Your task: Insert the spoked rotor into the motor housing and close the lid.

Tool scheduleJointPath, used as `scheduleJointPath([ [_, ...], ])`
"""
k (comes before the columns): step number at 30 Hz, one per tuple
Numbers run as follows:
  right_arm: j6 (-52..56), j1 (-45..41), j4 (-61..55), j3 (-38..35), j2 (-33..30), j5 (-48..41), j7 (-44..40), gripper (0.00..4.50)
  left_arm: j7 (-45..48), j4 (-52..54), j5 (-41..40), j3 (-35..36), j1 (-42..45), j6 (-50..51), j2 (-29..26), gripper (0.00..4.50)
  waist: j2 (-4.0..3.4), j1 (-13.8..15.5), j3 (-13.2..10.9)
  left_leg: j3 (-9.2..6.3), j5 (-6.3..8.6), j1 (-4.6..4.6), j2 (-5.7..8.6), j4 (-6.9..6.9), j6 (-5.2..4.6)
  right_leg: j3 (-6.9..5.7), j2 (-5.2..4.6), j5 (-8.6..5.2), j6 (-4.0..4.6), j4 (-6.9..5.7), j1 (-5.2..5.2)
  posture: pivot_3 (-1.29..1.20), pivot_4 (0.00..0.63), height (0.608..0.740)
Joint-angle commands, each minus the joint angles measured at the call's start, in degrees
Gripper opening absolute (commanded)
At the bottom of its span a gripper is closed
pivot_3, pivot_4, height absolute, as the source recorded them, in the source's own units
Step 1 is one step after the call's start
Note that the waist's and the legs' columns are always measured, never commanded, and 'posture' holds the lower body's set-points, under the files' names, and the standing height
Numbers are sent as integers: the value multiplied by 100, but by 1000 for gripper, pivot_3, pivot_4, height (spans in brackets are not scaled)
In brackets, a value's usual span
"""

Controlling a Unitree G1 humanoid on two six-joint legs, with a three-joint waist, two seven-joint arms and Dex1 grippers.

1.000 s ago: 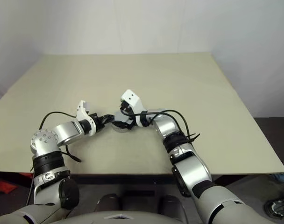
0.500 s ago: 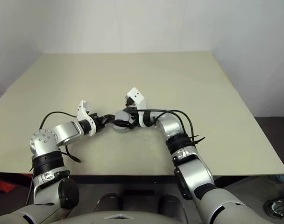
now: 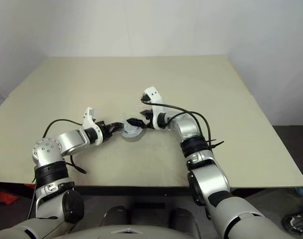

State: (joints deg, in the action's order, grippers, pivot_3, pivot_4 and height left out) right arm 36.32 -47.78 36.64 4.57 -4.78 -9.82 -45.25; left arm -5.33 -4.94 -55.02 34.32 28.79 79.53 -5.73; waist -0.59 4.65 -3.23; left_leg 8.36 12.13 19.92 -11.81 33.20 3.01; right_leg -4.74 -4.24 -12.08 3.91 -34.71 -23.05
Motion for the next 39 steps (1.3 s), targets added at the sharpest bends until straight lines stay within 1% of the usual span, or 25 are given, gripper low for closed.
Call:
scheduleJointPath([
  [1,1318,-366,-11,-458,-368,-453,23,4468,15,51,-45,-44,52,92,-40,0,1,26,-1,0,0,0,1,1,0,0,0,0,0,-1,0,0,0,740],
  [4,2353,-414,-57,-491,-786,-659,-205,4468,19,72,-32,-30,23,95,-47,0,1,74,-1,0,-1,-2,3,2,1,0,1,1,-1,-2,2,0,0,740],
  [9,3457,-387,-193,-446,-1130,-969,-410,4468,16,113,-23,-33,-16,101,-45,0,1,87,0,1,-1,-3,4,2,2,0,3,1,-2,-4,1,0,0,740],
  [13,4047,-366,-233,-591,-1011,-1186,-236,4468,10,144,-15,-36,-32,103,-56,0,2,89,0,1,-2,-4,4,3,4,0,3,1,-2,-4,2,0,0,740],
  [17,4371,-265,-329,-782,-666,-1345,65,4468,-5,182,-14,-19,-47,119,-83,0,3,86,1,1,-3,-6,2,3,6,0,3,1,-2,-6,2,0,0,740],
  [23,4326,-345,-98,-1274,-146,-1404,699,4468,-21,234,-10,8,-53,142,-121,0,3,82,1,1,-5,-10,2,2,11,0,3,1,-2,-9,2,0,0,740],
  [29,3629,-728,565,-2129,373,-1436,1629,4468,-17,287,-2,-8,-81,151,-158,0,3,66,1,2,-14,-22,2,-3,27,0,4,2,-1,-16,2,0,0,740],
  [34,3329,-873,894,-2468,520,-1501,2015,4468,-7,326,12,-53,-95,149,-164,0,4,69,1,2,-22,-27,1,-4,41,0,5,8,-8,-18,3,0,0,740],
  [39,3324,-905,930,-2558,572,-1588,2135,4468,-9,346,19,-71,-94,164,-188,0,4,71,1,2,-29,-29,2,-4,51,0,6,2,-33,-18,3,0,0,740],
])
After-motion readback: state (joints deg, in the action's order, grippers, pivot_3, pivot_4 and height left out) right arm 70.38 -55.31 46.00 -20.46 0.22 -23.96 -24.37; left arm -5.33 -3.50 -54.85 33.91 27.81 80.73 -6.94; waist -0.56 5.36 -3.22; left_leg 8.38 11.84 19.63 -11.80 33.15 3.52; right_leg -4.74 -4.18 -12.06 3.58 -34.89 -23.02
